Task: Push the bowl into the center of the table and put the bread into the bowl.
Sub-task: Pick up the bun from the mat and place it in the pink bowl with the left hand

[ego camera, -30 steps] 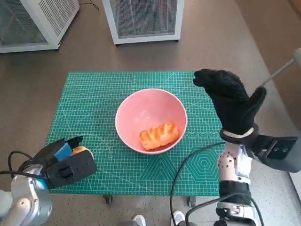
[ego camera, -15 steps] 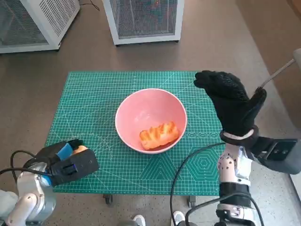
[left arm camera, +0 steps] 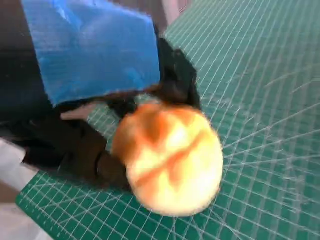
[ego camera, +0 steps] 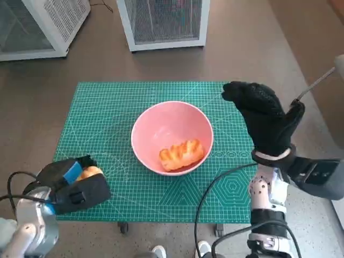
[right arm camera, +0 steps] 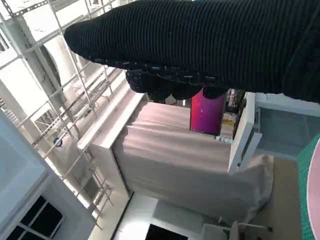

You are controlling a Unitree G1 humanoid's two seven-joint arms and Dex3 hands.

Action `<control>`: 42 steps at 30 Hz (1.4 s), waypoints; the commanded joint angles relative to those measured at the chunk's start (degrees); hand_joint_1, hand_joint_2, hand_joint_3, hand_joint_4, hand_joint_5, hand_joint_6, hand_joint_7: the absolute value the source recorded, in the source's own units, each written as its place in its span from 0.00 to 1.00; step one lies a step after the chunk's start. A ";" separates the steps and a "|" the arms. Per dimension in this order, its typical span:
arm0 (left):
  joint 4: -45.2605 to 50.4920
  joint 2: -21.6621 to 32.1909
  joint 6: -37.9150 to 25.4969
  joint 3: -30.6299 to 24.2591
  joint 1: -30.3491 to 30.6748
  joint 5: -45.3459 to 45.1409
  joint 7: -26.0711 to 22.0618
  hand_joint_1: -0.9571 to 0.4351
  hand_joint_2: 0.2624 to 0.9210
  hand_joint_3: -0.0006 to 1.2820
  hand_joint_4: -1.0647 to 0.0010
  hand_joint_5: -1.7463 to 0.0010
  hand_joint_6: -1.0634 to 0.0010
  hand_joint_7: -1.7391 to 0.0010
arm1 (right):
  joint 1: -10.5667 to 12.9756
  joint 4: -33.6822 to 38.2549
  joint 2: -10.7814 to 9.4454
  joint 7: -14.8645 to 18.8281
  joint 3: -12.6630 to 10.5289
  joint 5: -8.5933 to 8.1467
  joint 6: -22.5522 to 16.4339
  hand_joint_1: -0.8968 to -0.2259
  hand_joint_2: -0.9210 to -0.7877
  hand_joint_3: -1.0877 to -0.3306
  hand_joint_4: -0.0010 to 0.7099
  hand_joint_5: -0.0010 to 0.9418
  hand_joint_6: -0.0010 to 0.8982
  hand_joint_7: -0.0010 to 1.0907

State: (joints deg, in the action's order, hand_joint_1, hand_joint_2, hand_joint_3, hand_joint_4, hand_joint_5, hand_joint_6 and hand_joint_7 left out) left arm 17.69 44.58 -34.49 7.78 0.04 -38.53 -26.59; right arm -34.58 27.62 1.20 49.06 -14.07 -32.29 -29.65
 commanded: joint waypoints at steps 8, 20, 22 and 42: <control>18.65 -0.55 1.74 -13.57 -1.88 2.46 0.29 0.69 0.99 0.03 0.29 0.38 0.37 0.34 | 1.18 1.01 0.24 -0.37 0.45 0.21 0.69 0.49 0.00 0.59 0.33 0.00 0.40 0.00; 22.92 -4.90 1.74 -6.88 -13.43 -1.59 0.35 0.69 0.97 0.01 0.23 0.41 0.33 0.37 | 1.16 1.30 0.12 0.06 0.66 -0.11 0.95 0.49 0.00 0.60 0.34 0.01 0.40 0.00; 22.22 -6.16 2.75 -4.87 -14.98 -1.94 0.55 0.69 0.97 0.01 0.23 0.42 0.33 0.37 | 1.26 1.25 0.15 0.19 0.65 -0.21 1.01 0.49 0.00 0.60 0.34 0.01 0.40 0.00; 1.29 -18.46 18.46 7.42 -30.84 -0.04 5.92 0.69 0.99 0.01 0.28 0.36 0.34 0.39 | 1.85 0.90 0.82 0.49 0.23 -0.18 0.53 0.49 0.00 0.59 0.34 0.00 0.40 0.00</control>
State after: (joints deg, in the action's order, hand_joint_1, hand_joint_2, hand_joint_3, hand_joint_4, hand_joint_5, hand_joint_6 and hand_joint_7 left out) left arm 23.44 27.78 -19.04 13.81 -28.67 -39.39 -22.58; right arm -34.22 28.18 1.61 49.28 -13.55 -32.42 -29.30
